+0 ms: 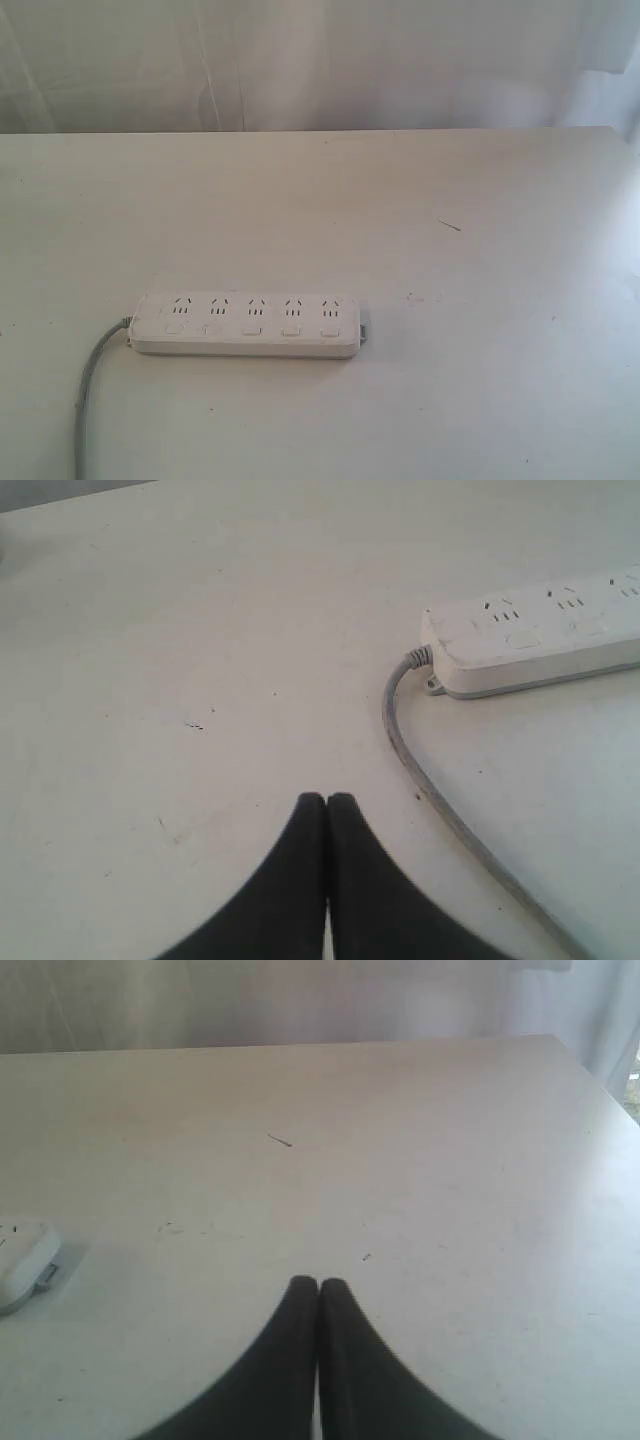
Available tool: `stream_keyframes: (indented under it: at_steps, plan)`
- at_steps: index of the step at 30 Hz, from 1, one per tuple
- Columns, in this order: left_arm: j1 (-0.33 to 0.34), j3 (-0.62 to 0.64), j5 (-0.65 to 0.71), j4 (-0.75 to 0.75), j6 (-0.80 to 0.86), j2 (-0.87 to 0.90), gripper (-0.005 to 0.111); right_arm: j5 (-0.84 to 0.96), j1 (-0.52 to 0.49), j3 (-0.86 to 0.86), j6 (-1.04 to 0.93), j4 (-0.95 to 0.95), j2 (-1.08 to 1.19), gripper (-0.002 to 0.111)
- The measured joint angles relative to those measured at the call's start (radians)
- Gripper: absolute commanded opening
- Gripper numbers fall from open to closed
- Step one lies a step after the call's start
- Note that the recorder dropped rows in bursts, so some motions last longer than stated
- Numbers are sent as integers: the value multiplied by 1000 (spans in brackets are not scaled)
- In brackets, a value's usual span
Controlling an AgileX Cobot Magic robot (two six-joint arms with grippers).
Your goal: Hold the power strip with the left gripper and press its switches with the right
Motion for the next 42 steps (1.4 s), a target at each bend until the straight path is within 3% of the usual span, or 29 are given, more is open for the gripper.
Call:
stream_keyframes:
  at_steps: [18,23,31,35,42]
  plan:
    - [0,0,-13,2,9,0,0,0,0,0,0,0,0,0]
    - [0,0,-187,2,9,0,0,0,0,0,0,0,0,0]
    - [0,0,-631,2,63,0,0,0,0,0,0,0,0,0]
    - [0,0,-713,2,63,0,0,0,0,0,0,0,0,0]
    - [0,0,-733,4,42,0,0,0,0,0,0,0,0,0]
